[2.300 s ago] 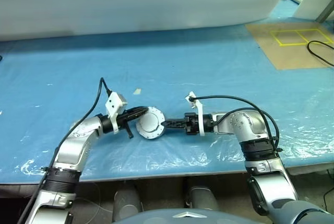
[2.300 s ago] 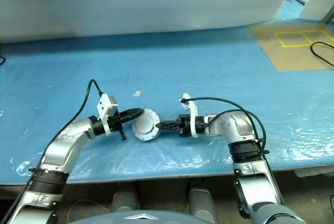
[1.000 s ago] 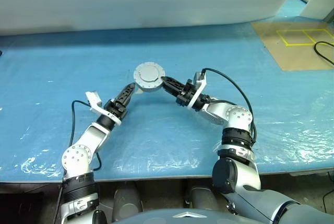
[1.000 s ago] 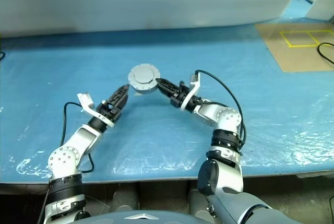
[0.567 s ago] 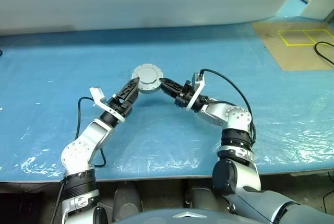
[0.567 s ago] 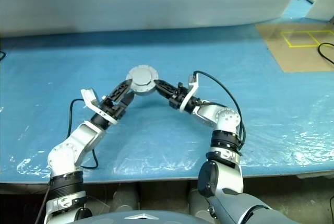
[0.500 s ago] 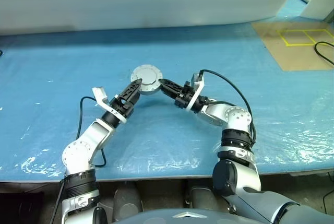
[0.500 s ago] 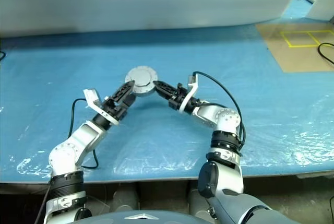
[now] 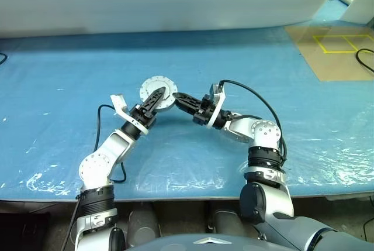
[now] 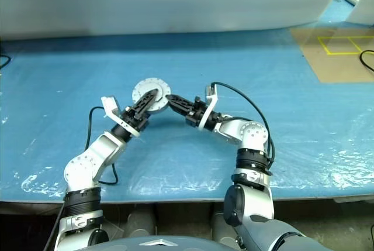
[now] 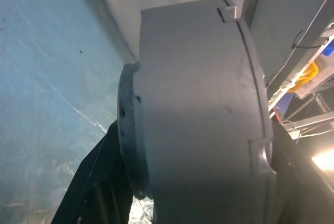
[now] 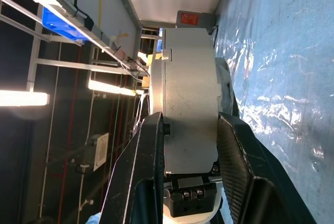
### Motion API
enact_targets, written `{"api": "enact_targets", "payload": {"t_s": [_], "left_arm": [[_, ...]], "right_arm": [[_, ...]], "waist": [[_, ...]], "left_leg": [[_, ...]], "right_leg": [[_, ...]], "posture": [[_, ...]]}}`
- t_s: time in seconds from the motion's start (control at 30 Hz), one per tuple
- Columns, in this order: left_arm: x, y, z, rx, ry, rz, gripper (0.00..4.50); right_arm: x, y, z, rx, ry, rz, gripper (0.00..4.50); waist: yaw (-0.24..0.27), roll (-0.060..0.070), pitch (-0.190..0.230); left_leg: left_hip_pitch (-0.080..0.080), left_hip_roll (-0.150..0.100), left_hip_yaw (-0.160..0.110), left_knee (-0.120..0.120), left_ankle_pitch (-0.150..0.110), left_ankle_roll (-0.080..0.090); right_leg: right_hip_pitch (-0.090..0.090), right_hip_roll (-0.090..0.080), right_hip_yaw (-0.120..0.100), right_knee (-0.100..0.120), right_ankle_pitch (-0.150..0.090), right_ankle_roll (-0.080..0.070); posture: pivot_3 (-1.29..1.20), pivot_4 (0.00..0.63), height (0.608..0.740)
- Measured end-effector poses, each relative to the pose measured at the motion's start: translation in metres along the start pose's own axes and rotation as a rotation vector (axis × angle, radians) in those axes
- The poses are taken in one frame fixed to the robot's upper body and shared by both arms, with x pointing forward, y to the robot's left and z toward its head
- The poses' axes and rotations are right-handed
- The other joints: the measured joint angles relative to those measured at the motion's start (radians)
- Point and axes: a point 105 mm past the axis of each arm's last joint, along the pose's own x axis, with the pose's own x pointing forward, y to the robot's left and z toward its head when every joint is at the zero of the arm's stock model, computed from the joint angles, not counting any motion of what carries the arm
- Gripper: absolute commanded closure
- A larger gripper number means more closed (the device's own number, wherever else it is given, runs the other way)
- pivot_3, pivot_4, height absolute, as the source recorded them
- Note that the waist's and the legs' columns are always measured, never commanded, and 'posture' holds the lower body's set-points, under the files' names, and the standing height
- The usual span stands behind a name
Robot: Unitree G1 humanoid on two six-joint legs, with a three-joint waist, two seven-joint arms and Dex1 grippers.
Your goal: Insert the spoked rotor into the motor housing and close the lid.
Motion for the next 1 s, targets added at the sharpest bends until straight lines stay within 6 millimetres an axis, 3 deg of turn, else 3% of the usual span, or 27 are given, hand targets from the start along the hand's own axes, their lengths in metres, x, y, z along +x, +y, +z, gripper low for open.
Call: {"api": "enact_targets", "payload": {"t_s": [0.23, 0.27, 0.47, 0.7, 1.0], "left_arm": [[0.0, 0.001, -0.002, -0.012, -0.023, -0.003, 1.91], [0.001, 0.002, -0.002, -0.015, -0.031, -0.003, 1.91], [0.003, 0.01, 0.0, -0.055, -0.094, 0.042, 1.91], [0.004, 0.013, 0.02, -0.037, -0.227, 0.055, 1.91], [-0.014, 0.06, 0.047, 0.113, -0.399, 0.295, 1.91]], "right_arm": [[0.0, 0.0, 0.001, -0.007, -0.005, -0.004, 3.41], [0.001, 0.0, 0.002, -0.009, -0.01, -0.004, 2.7], [0.004, 0.002, 0.005, -0.022, -0.04, 0.007, 0.78], [0.004, 0.009, 0.017, -0.032, -0.103, 0.048, 0.78], [0.006, 0.02, 0.016, -0.035, -0.096, 0.101, 0.78]], "waist": [[0.0, 0.0, 0.0], [0.0, 0.0, 0.0], [0.0, 0.0, 0.0], [-0.002, -0.001, 0.0], [0.0, -0.003, 0.002]], "left_leg": [[0.0, 0.0, 0.0, 0.001, 0.0, 0.0], [0.0, 0.0, 0.0, 0.001, 0.0, 0.0], [0.0, 0.0, 0.0, 0.002, 0.0, 0.0], [0.0, 0.0, 0.0, 0.002, 0.0, 0.0], [0.0, 0.0, -0.001, 0.002, 0.0, 0.0]], "right_leg": [[0.0, 0.0, 0.0, 0.0, 0.0, 0.0], [0.0, 0.0, 0.0, 0.0, 0.0, 0.0], [0.001, 0.0, 0.0, 0.001, 0.0, 0.0], [0.001, 0.0, 0.0, 0.001, 0.0, 0.001], [0.001, 0.0, 0.0, 0.0, 0.001, 0.001]], "posture": [[0.0, 0.15, 0.74], [0.0, 0.15, 0.74], [0.0, 0.15, 0.74], [0.0, 0.15, 0.74], [0.0, 0.15, 0.74]]}}
